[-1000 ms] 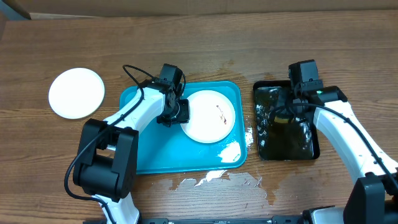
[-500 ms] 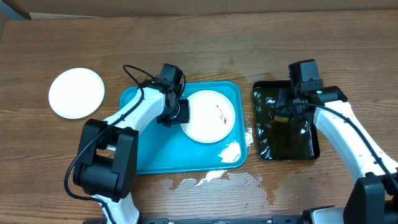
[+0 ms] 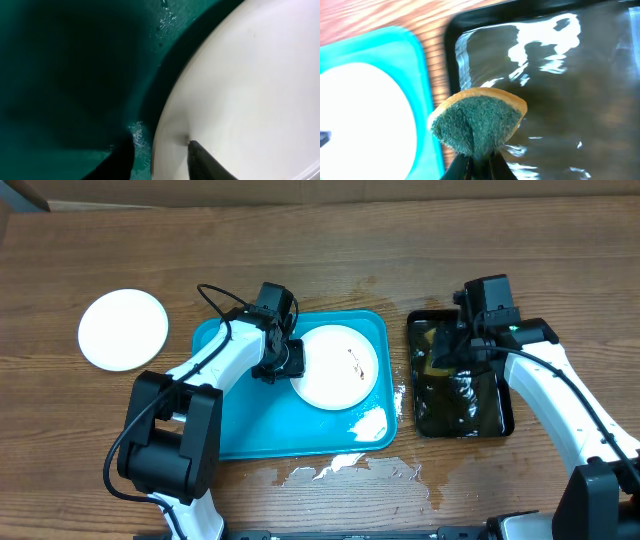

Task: Clean dirty plates on tray and stack at the side
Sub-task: 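Carry the wet sponge left onto the white plate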

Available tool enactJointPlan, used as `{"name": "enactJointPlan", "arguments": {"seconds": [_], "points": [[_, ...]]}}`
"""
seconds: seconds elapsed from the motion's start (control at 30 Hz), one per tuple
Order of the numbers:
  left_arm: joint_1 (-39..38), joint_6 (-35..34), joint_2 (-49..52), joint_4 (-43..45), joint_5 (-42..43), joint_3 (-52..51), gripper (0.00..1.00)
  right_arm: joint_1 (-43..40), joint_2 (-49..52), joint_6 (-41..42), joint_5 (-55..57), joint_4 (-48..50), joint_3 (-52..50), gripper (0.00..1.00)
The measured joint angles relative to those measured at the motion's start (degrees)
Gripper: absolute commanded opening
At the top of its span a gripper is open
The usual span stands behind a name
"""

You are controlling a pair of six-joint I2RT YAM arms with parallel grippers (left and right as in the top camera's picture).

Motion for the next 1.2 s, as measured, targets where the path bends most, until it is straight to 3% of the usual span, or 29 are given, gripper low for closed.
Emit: {"name": "enactJointPlan", "arguments": {"seconds": [0.1, 0.37, 0.87, 1.13, 1.2], "points": [[0.0, -0.7, 0.0, 0.1, 0.0, 0.0, 0.04, 0.0, 0.0, -0.4, -8.5, 1.7, 0.0, 0.04], [0.0, -0.8, 0.0, 0.6, 0.3, 0.0, 0.04, 3.9, 0.0, -0.5, -17.3, 4.7, 0.0, 0.04], [0.0, -1.5, 0.0, 1.1, 0.1, 0.0, 0.08, 23.9, 5.1, 6.3, 1.9, 16.7, 0.0, 0.04], [0.0, -1.5, 0.0, 1.1, 0.0, 0.0, 0.1, 27.8, 10.9, 6.8, 10.9, 20.6, 0.0, 0.05], [0.0, -1.4, 0.0, 0.9, 0.0, 0.0, 0.11, 27.8, 12.0, 6.8, 12.3, 20.6, 0.0, 0.1]]}}
